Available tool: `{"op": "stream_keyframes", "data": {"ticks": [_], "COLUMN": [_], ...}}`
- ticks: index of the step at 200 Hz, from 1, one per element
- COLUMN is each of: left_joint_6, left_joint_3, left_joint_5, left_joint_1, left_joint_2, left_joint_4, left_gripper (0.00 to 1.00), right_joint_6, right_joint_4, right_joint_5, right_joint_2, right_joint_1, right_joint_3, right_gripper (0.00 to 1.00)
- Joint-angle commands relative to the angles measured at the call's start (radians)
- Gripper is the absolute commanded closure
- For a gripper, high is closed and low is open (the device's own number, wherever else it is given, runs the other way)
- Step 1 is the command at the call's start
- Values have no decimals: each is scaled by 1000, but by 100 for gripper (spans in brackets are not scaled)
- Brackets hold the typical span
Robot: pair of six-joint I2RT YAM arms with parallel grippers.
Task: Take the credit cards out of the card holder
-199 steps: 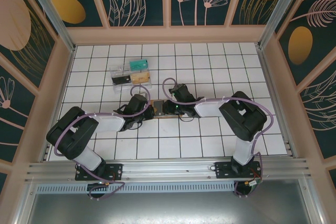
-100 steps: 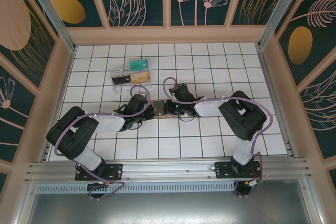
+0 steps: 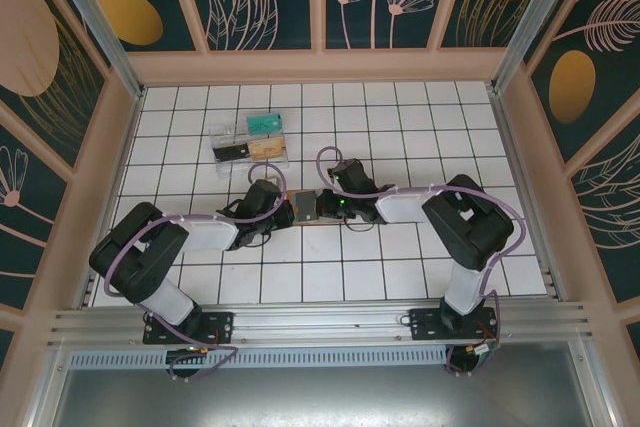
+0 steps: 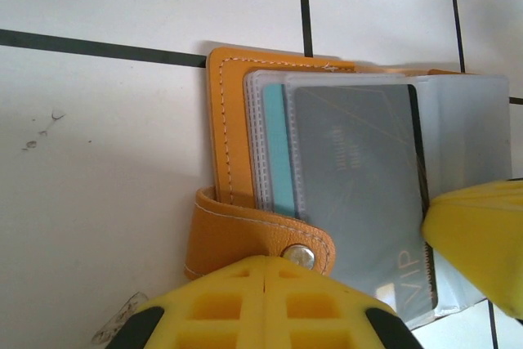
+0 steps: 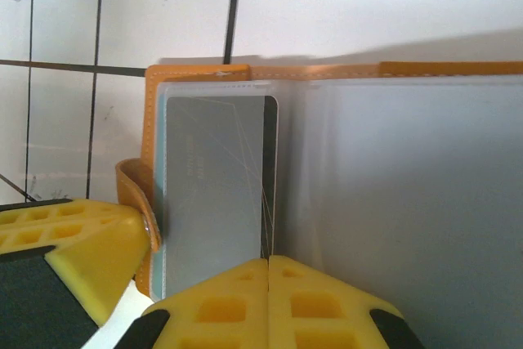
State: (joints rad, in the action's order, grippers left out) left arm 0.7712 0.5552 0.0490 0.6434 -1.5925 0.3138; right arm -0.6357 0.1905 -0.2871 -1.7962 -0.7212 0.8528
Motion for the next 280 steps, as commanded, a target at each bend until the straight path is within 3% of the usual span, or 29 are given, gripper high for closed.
{"op": "stream_keyframes", "data": {"ticks": [1, 117, 150, 182, 245, 280], "left_joint_6": [5, -10, -12, -28, -25, -20], "left_joint_3": [-8, 17, 24, 47, 68, 83], "left_joint_5": [-15, 5, 17, 14, 15, -16], "left_joint_1": [-1, -2, -2, -2, -1, -1], "left_joint_2": [-22, -26, -22, -13, -57, -87], "left_joint_4": [-47, -61, -57, -78, -87, -136], "left_gripper": [94, 93, 80, 74, 76, 88], "right_joint_6": [-2, -5, -5, 1, 2, 1], "right_joint_4": [-13, 32, 49, 52, 53, 51], "right_joint_5": [5, -56, -91, -109, -120, -113], "right_joint_2": [41, 20, 7, -6, -23, -16], "right_joint_1": [20, 47, 45, 37, 28, 35], "right_joint_3": [-32, -39, -30, -14, -8, -13], "right_gripper": [100, 98, 97, 99, 100, 100]}}
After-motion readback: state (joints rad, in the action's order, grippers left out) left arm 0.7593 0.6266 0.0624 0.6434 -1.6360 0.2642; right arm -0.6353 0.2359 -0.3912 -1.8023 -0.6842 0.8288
